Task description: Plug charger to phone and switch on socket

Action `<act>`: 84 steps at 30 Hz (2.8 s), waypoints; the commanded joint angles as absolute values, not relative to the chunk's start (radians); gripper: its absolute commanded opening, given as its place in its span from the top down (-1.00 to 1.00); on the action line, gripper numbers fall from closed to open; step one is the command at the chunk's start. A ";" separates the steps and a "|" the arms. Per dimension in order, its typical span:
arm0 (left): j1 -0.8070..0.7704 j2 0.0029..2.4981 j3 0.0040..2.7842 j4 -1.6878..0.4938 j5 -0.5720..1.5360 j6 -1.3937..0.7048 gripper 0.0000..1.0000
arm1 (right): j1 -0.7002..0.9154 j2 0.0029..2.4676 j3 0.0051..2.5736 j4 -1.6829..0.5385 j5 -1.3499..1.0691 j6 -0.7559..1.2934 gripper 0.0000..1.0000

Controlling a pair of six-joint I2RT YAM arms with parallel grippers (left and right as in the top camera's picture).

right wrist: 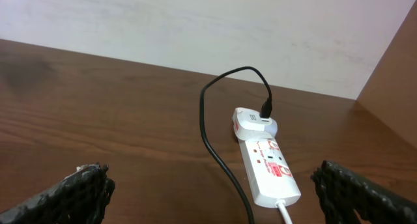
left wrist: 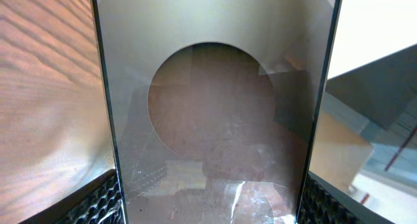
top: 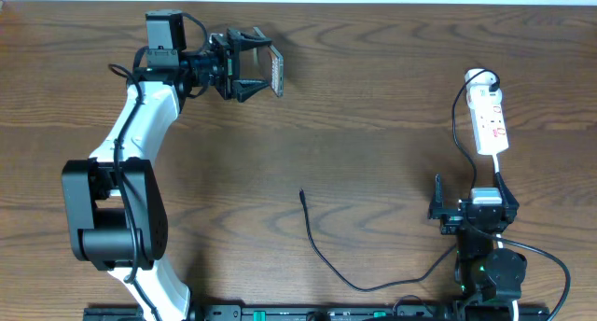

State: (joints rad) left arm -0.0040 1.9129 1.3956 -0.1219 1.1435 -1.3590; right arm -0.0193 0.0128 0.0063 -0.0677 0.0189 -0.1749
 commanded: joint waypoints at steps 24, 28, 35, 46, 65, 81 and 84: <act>-0.015 1.877 1.414 -0.094 0.892 -1.313 0.85 | -0.025 0.419 0.110 0.302 -0.553 0.378 -0.98; -0.028 1.877 1.414 -0.095 0.874 -1.313 0.85 | -0.025 0.672 0.282 0.302 -0.710 0.350 -0.99; -0.047 1.877 1.414 -0.091 0.853 -1.314 0.85 | -0.024 1.158 0.640 0.302 -1.094 0.352 -0.99; -0.047 1.877 1.414 -0.053 0.813 -1.388 0.85 | 0.104 1.618 0.978 0.358 -1.283 0.343 -0.98; -0.059 1.877 1.414 -0.039 0.747 -1.422 0.86 | 0.271 1.769 1.028 0.556 -1.028 0.345 -0.99; -0.112 1.877 1.414 -0.010 0.751 -1.381 0.86 | 0.284 1.769 1.069 0.430 -0.714 0.346 -0.99; -0.125 1.877 1.414 -0.006 0.751 -1.381 0.85 | 0.298 1.769 1.120 0.361 -0.704 0.306 -0.99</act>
